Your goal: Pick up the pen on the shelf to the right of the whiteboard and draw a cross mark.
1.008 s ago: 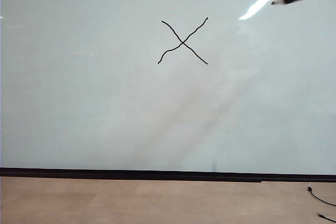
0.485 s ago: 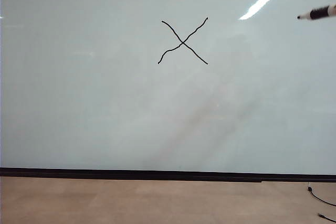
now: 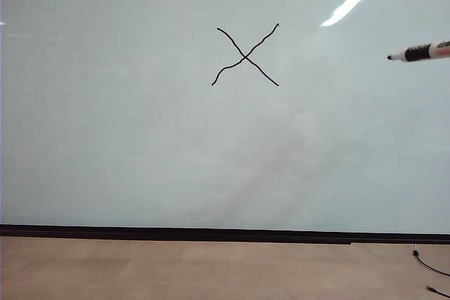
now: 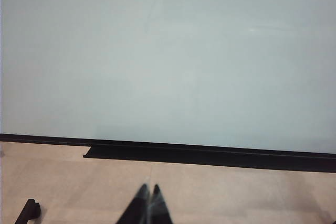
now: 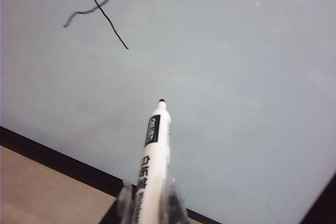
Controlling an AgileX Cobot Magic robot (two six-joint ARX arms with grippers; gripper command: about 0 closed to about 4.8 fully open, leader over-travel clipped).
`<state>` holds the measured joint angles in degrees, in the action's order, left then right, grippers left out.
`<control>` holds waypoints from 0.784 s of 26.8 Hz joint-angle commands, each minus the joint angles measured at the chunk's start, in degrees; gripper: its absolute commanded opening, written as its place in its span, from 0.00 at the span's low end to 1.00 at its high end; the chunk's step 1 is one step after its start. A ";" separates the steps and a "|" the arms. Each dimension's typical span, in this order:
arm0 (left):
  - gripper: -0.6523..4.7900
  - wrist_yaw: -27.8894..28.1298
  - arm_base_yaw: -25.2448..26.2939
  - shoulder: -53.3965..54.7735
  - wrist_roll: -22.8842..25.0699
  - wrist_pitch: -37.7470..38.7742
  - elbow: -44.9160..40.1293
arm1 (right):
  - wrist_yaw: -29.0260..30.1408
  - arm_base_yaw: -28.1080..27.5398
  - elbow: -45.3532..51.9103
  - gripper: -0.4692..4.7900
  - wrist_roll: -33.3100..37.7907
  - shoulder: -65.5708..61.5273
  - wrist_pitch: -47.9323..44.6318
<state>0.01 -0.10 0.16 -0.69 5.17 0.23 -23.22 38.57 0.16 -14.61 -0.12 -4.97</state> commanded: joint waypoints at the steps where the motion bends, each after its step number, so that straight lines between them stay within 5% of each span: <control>1: 0.11 -0.20 -0.02 0.02 0.24 -0.52 0.15 | 1.11 -4.50 -0.22 0.07 0.24 0.02 -1.05; 15: 0.11 -0.22 -0.02 0.02 0.24 -0.52 0.15 | 26.88 -39.89 -0.20 0.07 5.92 0.04 0.26; 21: 0.11 -0.20 -0.02 0.02 0.24 -0.52 0.15 | 29.33 -43.56 -0.20 0.07 6.05 0.04 2.60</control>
<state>0.01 -0.10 0.16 -0.69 5.17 0.23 5.80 -5.17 0.16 -8.78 -0.12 -1.50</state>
